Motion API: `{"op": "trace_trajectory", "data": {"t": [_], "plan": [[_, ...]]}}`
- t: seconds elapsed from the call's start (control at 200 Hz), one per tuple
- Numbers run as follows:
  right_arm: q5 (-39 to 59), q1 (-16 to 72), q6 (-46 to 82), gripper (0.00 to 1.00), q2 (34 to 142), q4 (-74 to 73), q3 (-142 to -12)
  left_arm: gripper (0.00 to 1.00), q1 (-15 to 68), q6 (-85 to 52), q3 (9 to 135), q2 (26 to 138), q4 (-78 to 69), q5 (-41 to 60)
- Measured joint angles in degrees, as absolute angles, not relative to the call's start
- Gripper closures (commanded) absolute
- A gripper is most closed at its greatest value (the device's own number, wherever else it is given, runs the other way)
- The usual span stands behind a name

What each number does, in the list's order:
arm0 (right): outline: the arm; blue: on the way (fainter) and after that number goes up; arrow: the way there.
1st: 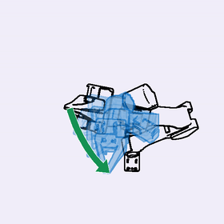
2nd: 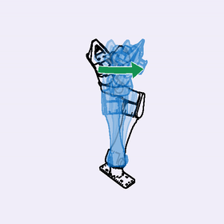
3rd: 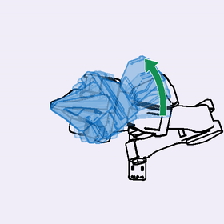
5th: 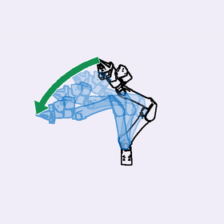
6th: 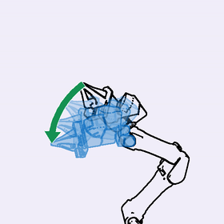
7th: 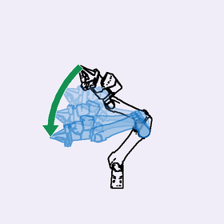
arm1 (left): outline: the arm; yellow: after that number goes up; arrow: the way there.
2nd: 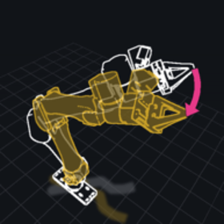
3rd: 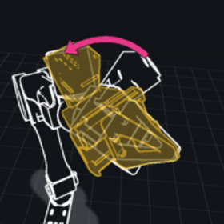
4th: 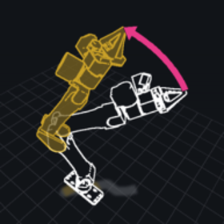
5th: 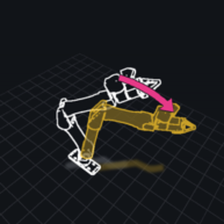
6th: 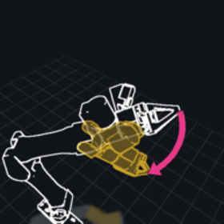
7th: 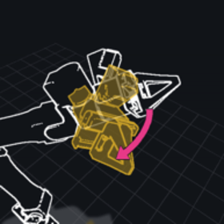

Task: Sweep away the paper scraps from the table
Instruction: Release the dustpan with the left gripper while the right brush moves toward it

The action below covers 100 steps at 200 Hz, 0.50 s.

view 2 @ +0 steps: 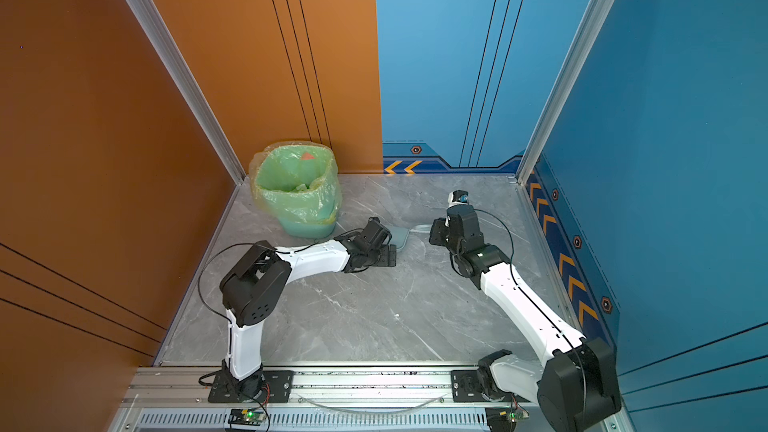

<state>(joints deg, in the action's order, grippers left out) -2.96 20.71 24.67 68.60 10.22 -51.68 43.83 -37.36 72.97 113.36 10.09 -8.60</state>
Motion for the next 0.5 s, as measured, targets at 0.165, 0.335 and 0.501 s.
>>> {"op": "trace_trajectory", "data": {"t": [0.165, 0.335, 0.501], "plan": [[-2.72, 20.71, 22.35, 1.0, 70.3, 9.17, -51.7, 0.02, 43.9, -36.45, 68.88, 108.4, 9.67, -8.58], [-1.63, 20.93, 19.38, 1.0, 73.8, 7.44, -52.47, 0.02, 44.42, -33.58, 64.34, 102.54, 8.4, -8.51], [0.47, 22.2, 16.05, 1.0, 78.39, 3.64, -54.28, 0.02, 46.06, -31.46, 59.02, 97.73, 8.01, -8.69]]}}
